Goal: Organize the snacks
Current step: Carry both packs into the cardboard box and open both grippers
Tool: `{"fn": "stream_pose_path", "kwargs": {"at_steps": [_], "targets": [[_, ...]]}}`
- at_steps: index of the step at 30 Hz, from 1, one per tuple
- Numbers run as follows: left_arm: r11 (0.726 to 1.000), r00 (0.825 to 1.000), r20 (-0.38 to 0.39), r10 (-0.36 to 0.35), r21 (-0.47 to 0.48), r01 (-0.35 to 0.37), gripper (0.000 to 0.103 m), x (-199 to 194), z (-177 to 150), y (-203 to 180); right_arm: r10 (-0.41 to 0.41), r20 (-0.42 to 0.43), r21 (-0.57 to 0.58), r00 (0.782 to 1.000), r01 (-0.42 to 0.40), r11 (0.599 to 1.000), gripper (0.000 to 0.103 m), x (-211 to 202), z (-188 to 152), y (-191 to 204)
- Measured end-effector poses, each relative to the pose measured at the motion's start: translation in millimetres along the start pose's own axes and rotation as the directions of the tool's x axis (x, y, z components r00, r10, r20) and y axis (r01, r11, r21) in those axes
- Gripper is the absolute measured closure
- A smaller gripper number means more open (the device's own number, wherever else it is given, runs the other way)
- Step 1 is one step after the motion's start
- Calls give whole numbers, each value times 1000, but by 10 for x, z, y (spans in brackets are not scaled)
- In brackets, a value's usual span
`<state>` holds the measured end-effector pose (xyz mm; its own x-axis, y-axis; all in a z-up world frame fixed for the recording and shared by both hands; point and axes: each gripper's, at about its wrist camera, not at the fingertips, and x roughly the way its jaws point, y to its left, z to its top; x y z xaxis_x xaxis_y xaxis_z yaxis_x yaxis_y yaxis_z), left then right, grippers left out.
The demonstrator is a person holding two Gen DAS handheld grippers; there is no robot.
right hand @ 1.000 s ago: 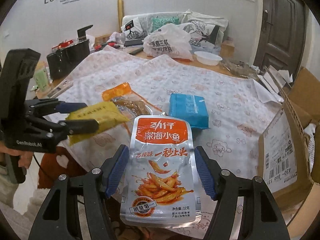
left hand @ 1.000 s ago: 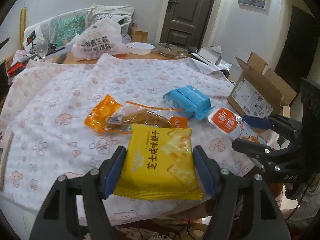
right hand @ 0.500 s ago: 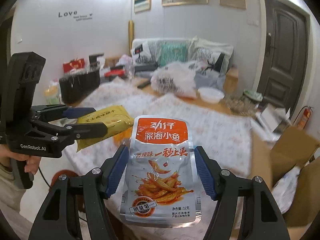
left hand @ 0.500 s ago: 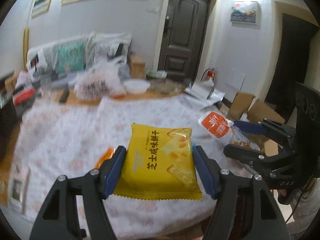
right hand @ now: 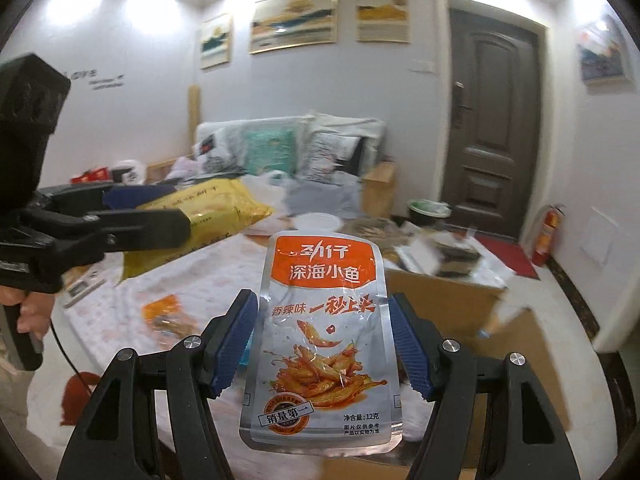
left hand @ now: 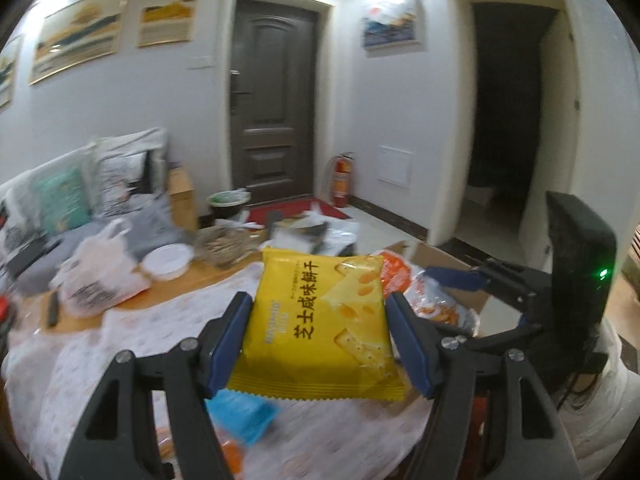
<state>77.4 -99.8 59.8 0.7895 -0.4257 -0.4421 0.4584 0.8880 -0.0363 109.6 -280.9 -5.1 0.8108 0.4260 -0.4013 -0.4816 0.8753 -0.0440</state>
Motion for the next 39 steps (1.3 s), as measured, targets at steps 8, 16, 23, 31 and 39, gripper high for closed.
{"fn": "stream_pose_path", "kwargs": {"at_steps": [8,16,23,31,39], "targets": [[988,981,-126,-146,31,151,37,973,216,-598,-55,-103,64,993,62,996,39,158,-345,-759],[978,944,-264,-196,15,208,37,1654,106,-725,-28,-150,15,988,31,999,39,407,-526,-952],[973,927,-310,-209,26,228,37,1868,64,-764,-6,-164,2,986,6,1000,39,502,-548,-962],[971,928,-300,-222,23,239,34,1889,94,-710,2,-165,-2,986,-2,1000,37,422,-593,-965],[976,937,-284,-203,13,215,33,1760,105,-613,-8,-172,-8,985,6,1000,36,365,-574,-920]]}}
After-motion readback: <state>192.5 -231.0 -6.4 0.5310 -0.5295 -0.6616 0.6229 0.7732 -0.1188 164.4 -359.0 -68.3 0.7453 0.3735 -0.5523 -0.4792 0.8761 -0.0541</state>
